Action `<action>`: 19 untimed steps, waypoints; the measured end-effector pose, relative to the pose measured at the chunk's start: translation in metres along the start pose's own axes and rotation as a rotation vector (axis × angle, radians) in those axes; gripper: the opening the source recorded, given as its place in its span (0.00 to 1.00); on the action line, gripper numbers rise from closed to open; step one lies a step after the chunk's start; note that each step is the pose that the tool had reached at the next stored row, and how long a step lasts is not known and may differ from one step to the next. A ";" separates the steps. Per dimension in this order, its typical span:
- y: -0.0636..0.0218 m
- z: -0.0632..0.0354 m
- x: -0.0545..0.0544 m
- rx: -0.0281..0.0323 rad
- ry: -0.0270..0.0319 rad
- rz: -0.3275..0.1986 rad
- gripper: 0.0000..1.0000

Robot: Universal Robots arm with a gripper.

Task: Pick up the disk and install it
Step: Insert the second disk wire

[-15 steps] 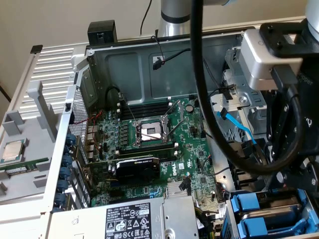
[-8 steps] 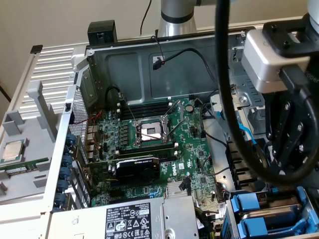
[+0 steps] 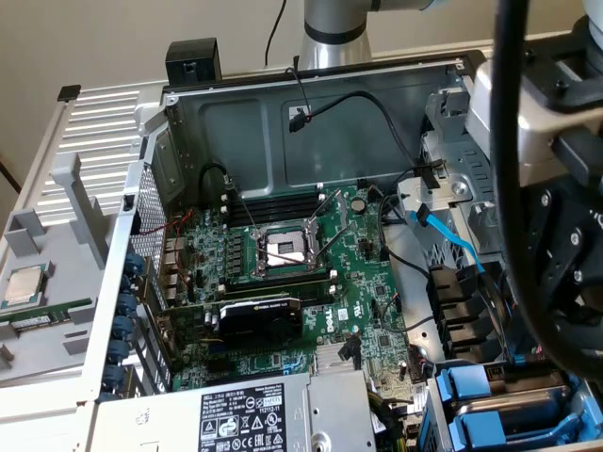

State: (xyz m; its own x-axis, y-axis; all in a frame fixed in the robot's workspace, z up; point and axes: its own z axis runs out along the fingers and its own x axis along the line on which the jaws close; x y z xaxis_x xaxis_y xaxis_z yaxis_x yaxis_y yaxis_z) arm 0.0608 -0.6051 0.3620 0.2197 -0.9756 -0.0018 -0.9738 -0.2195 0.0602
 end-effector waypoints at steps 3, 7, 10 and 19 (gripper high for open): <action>-0.0010 -0.0013 0.000 0.0006 -0.0007 -0.036 0.11; -0.0024 -0.0022 0.000 0.0008 0.0003 -0.085 0.11; -0.0025 -0.0025 0.001 0.0006 0.0036 -0.136 0.11; -0.0026 -0.0027 0.001 -0.0001 0.0133 -0.299 0.11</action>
State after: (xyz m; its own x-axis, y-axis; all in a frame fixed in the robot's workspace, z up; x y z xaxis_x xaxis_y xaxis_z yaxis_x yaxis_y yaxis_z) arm 0.0637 -0.6051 0.3646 0.4980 -0.8672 -0.0064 -0.8655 -0.4975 0.0590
